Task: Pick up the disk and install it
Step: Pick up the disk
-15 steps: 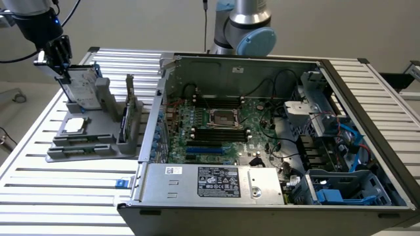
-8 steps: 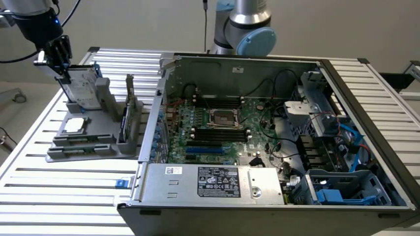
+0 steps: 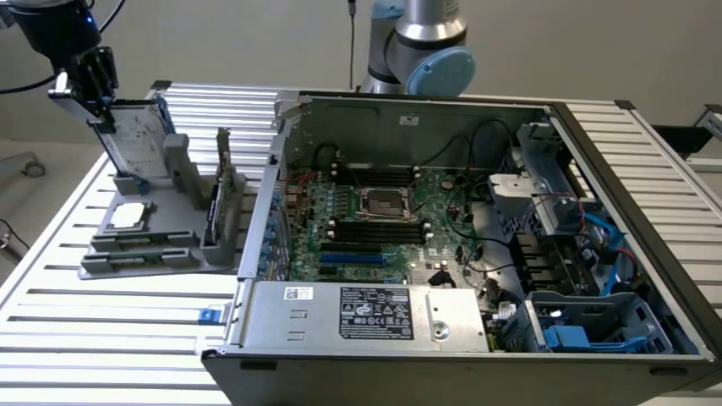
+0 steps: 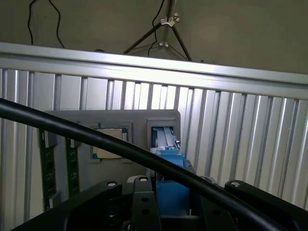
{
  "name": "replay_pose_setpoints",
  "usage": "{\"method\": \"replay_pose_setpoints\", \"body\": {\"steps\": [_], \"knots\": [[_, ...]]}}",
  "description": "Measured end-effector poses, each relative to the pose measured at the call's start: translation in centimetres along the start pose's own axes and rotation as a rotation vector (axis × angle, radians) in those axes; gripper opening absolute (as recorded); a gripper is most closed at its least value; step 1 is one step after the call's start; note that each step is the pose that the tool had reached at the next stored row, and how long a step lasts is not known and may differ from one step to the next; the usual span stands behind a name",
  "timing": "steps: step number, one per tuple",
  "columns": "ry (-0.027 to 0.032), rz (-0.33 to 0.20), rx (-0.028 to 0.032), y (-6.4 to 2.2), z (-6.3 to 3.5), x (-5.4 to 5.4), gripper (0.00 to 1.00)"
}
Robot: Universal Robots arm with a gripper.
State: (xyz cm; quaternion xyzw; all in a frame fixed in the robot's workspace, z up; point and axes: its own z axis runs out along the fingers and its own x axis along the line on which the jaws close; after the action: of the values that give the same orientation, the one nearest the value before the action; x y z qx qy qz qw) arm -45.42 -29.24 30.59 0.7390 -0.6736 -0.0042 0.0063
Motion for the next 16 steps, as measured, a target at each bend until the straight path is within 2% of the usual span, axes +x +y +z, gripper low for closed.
{"method": "replay_pose_setpoints", "body": {"steps": [16], "knots": [[0.0001,0.0,-0.0006,0.06,-7.26,0.0,0.33]]}}
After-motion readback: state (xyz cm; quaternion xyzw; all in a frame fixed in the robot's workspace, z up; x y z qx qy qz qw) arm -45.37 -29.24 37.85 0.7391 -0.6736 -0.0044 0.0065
